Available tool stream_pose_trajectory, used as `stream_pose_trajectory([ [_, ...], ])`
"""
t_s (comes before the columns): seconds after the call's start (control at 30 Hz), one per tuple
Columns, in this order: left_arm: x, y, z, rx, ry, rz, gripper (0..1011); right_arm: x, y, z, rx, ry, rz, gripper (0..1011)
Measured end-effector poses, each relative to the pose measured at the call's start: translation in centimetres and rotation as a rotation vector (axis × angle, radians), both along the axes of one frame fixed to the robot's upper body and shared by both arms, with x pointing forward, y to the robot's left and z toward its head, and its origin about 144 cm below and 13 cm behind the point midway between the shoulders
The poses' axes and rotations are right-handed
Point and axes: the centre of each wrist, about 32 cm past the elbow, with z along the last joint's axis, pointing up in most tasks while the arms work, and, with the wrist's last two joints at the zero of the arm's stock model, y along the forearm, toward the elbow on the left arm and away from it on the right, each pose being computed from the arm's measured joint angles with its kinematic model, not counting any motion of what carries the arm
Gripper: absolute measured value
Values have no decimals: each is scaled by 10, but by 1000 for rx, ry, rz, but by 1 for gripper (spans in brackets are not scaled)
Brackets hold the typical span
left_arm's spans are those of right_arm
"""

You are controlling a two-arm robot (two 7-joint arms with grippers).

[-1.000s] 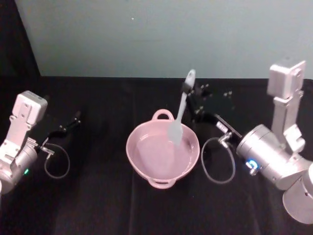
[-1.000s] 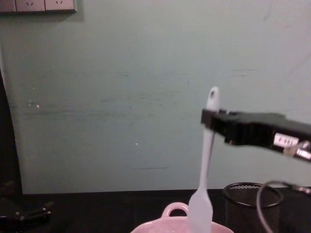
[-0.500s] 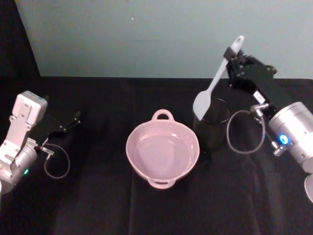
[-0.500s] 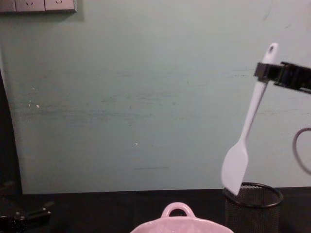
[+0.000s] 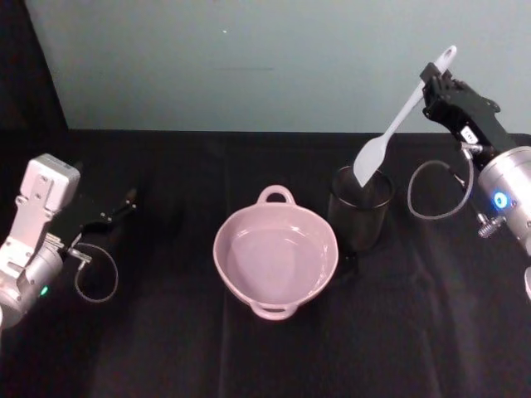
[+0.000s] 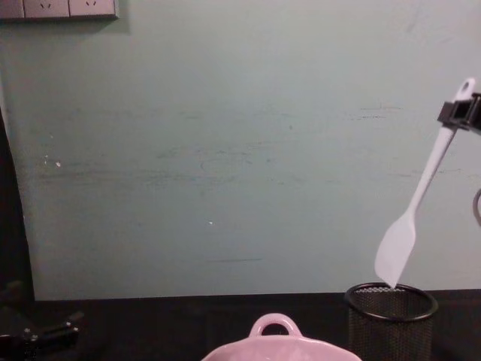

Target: Use the one hand to pick up the spoon and stir the clear water in the bowl.

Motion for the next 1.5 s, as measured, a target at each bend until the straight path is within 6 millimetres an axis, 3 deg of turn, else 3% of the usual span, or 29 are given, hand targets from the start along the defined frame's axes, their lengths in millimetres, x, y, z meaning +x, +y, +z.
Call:
stream_pose_trajectory([
  [0.63, 0, 0, 0, 0, 0, 0, 1011, 37, 0, -29, 114, 190, -26, 117],
  [1.5, 0, 0, 0, 0, 0, 0, 1011, 37, 1, -48, 122, 275, -28, 117],
])
